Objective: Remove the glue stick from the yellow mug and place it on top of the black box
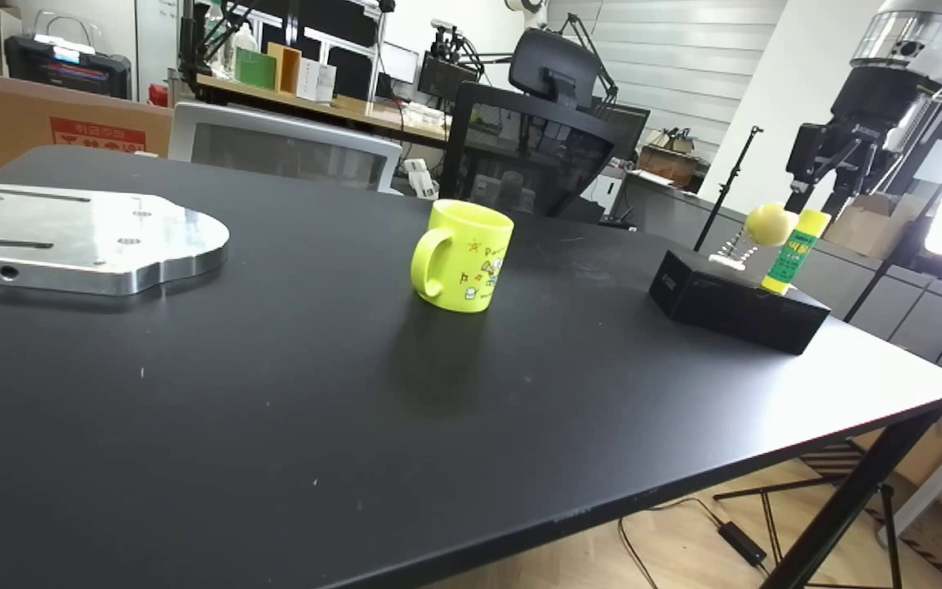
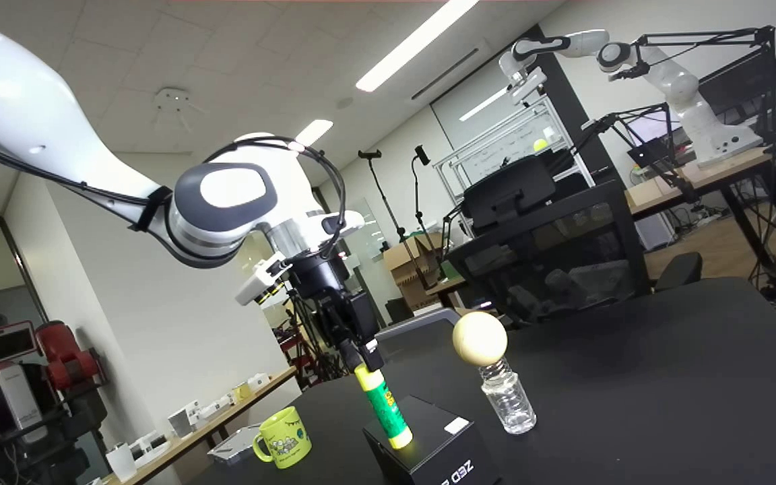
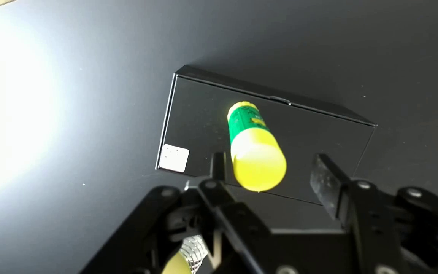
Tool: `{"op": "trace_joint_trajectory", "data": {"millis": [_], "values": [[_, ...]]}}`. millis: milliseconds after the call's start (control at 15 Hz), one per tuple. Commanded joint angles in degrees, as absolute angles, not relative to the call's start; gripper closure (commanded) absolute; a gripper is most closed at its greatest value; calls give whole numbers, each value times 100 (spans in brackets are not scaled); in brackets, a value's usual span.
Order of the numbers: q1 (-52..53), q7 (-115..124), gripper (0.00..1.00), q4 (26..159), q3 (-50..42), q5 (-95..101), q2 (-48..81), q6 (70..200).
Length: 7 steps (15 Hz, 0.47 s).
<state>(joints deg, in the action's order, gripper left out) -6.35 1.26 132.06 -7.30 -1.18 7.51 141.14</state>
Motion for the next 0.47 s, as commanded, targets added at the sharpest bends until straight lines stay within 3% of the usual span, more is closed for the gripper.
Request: {"op": "trace_joint_trajectory", "data": {"millis": [0,133,400], "values": [[-675,169,8,13274,-745,-106,391,13898],[-670,262,0,13320,-783,86,154,13747],[-674,132,0,13212,-768,144,161,13534]]}}
